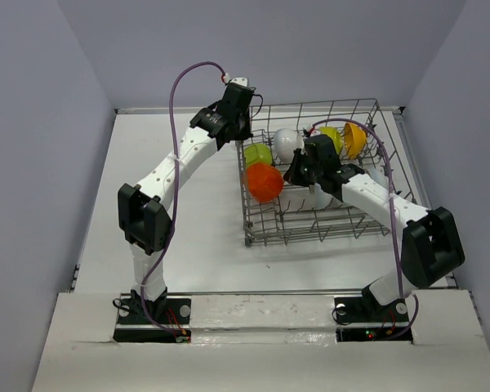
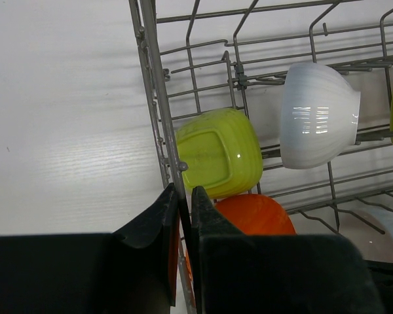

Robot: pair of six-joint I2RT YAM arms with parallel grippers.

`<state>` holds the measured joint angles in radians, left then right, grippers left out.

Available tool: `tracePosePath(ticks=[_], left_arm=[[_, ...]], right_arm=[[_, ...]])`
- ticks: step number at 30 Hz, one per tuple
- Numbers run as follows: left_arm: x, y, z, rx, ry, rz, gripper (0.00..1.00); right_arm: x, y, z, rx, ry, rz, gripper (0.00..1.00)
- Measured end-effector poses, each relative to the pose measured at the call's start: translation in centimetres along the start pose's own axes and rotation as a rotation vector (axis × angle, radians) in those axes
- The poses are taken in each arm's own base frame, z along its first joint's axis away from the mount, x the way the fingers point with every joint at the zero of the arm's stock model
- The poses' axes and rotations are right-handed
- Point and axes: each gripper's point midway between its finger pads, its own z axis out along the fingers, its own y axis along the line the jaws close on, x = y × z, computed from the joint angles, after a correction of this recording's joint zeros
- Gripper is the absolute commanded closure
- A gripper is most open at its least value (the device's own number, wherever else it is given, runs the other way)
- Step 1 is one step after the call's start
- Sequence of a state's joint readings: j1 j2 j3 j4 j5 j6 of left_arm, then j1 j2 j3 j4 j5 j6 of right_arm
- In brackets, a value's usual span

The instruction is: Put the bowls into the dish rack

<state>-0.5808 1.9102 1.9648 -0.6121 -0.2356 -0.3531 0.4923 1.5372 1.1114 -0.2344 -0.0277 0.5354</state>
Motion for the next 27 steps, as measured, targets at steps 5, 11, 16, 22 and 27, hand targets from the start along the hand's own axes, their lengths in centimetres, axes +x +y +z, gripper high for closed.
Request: tracePosePath(ticks=[5,11,16,22,27], left_arm=[[0.3,0.3,-0.4,-0.012,0.021,0.007,0.99],[0.4,0.5,-0.8,-0.02,0.034,0.012,0.86],[0.2,0.6,-1.5,-0.024,0.04,0.035,0.66],[-7.5,-1.1,-6.3,0.069,-0.192,-0.005,0.42],[-11.4,-1.3,-10.8,0.119,-0.32,-0.036,0.29]], right_arm=[[-0.3,0.0,-0.8,0.002,-0.006,-0.012,0.95],[-1.6,0.4,-2.1,0.005,-0.045,-0.025,0.89],[-3.0,1.0,-2.8,-0.003,-0.083,-0.036,0.86],[-3.8,1.2,-3.5,0.0,-0.101,-0.047,0.8],[-4.3,1.1,-4.3,0.014,-0.119,-0.057,0.68]])
